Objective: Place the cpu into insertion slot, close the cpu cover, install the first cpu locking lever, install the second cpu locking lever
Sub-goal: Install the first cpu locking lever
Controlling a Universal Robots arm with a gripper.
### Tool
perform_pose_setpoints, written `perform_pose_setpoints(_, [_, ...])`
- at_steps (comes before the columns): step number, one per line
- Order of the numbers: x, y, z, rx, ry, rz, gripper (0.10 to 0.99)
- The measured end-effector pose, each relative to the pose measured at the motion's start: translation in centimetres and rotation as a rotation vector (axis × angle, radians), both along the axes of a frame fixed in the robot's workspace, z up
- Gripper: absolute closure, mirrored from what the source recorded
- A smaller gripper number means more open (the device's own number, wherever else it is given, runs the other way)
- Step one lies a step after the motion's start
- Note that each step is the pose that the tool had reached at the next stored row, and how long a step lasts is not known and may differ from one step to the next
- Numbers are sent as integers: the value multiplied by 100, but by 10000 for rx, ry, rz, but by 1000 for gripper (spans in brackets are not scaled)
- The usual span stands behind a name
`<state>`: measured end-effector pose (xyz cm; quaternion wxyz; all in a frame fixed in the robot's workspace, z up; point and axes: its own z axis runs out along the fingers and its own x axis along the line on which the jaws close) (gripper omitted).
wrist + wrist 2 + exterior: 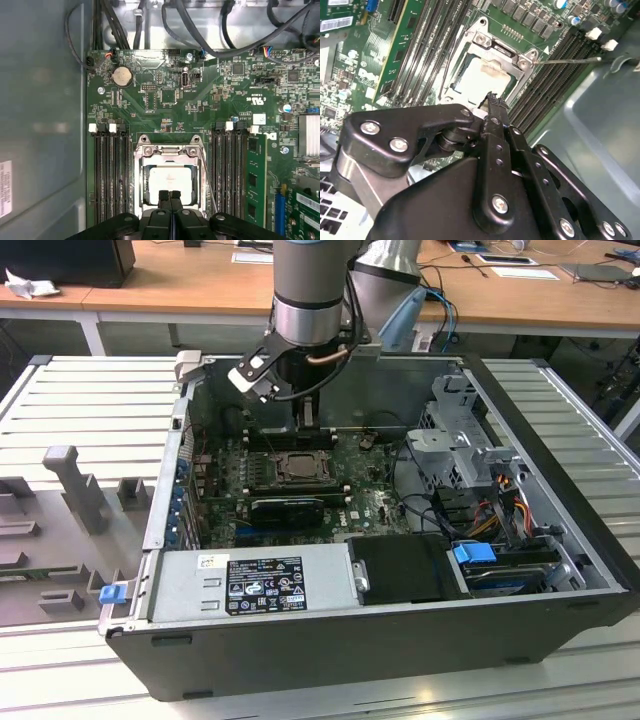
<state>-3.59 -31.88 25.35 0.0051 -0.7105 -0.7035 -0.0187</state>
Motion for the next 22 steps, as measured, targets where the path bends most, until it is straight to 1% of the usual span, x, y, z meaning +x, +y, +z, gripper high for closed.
perform_pose_setpoints(1, [0,0,96,-1,0,6,984])
perform_pose_setpoints(3, [0,0,176,0,0,11,984])
perform_pose_setpoints(4, [0,0,263,0,1,30,984])
perform_pose_setpoints(5, [0,0,291,0,0,130,984])
perform_pose_setpoints(7, [0,0,292,-2,0,723,984])
perform_pose_setpoints(9, [0,0,291,-3,0,1181,984])
perform_pose_setpoints(12, [0,0,291,-3,0,1699,984])
perform_pose_setpoints(15, [0,0,291,-3,0,2155,984])
perform_pose_setpoints(17, [0,0,291,-2,0,2315,984])
perform_pose_setpoints(22, [0,0,291,-3,0,2920,984])
